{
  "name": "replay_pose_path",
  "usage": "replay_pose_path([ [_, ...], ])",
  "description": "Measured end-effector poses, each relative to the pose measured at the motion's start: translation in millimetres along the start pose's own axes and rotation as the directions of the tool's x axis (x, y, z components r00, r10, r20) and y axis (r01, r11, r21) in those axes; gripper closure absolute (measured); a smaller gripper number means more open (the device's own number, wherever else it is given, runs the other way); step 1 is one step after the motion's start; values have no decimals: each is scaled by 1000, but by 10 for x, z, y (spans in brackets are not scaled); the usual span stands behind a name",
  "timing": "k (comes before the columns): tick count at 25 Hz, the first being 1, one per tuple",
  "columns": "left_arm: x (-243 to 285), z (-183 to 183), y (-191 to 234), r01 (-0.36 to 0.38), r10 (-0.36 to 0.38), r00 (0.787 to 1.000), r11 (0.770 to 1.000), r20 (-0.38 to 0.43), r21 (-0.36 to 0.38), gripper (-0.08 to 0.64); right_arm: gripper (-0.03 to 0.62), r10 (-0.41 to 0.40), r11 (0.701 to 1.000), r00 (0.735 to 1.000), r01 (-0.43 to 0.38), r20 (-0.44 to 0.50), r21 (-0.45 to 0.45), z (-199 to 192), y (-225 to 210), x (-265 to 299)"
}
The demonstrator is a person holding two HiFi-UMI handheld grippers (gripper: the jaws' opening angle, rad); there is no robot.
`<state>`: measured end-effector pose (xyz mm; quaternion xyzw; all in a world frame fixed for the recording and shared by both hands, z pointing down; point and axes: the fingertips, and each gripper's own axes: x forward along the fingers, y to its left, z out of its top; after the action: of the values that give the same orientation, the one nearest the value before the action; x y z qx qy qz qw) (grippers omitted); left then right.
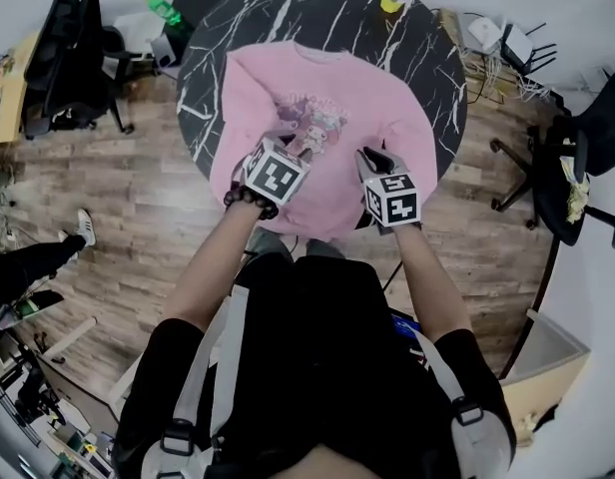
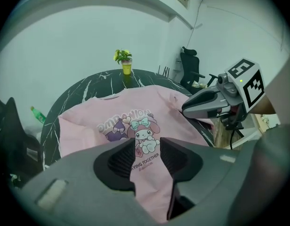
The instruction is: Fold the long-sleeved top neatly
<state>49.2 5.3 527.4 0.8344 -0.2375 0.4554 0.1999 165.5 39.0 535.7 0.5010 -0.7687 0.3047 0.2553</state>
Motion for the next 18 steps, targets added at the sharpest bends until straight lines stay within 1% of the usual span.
replay_pose_path([
  [7, -464, -172, 320, -33, 36, 997, 998, 74, -48, 387, 529, 59, 996, 998, -58, 11, -67, 334, 418, 332],
  [10, -607, -382, 542, -44, 50, 995, 997, 83, -71, 387, 528, 76, 995, 997, -75, 22, -68, 485, 678, 458],
  [12, -618, -575, 657, -31, 37, 997, 997, 71, -74, 380, 528, 90, 994, 996, -88, 26, -65, 564, 867, 532],
  [13, -599, -668, 698, -20, 24, 998, 997, 63, -72, 360, 525, 96, 994, 995, -94, 25, -64, 600, 952, 573],
  [14, -574, -758, 732, -9, 12, 999, 998, 52, -68, 357, 520, 99, 993, 995, -98, 22, -61, 628, 1030, 615],
  [16, -507, -911, 777, 13, -11, 999, 998, 33, -54, 357, 518, 100, 994, 995, -99, 11, -55, 652, 1163, 692],
  [18, -395, -990, 804, 44, -43, 998, 999, 41, -29, 350, 518, 90, 994, 996, -90, 0, -55, 651, 1256, 751],
])
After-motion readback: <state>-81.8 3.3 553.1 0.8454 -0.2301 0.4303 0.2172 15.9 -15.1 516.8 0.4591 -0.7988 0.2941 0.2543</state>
